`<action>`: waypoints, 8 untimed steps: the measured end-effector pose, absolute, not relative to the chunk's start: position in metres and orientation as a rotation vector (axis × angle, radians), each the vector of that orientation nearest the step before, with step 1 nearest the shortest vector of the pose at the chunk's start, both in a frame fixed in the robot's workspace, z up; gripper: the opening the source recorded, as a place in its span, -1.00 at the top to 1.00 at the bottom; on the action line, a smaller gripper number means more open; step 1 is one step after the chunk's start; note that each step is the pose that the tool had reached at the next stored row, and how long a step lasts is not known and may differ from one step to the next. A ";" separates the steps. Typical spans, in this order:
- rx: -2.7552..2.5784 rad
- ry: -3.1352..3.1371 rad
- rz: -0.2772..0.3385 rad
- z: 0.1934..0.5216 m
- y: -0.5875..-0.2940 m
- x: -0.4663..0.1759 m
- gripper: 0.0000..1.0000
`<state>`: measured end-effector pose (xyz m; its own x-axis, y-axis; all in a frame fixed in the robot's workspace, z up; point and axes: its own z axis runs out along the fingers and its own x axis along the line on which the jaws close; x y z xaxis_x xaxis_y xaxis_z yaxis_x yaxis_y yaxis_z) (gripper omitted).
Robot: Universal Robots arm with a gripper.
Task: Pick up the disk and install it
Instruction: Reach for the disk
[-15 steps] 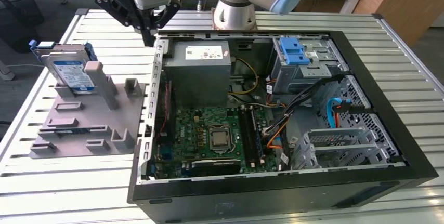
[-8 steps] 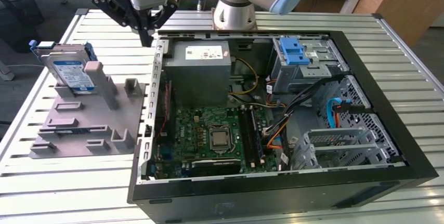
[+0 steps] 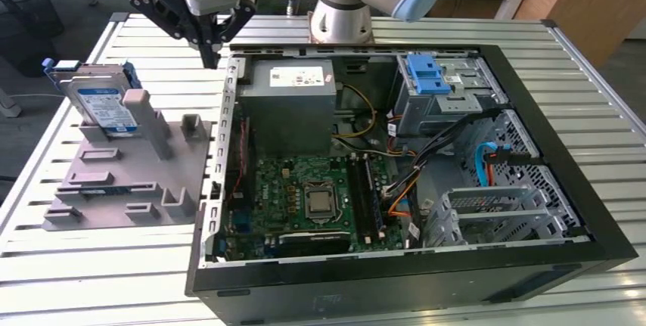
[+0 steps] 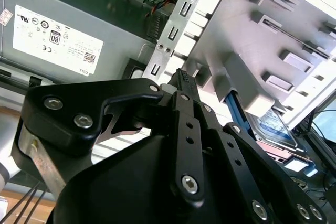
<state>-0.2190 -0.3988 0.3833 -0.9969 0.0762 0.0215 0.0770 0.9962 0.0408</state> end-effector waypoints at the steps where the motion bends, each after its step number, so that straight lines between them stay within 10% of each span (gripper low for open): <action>1: -0.120 -3.118 -0.065 0.383 -0.399 -0.219 0.79; 8: -0.120 -3.117 -0.065 0.383 -0.399 -0.222 0.79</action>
<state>-0.2221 -0.3987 0.3826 -0.9968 0.0762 0.0231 0.0771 0.9962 0.0407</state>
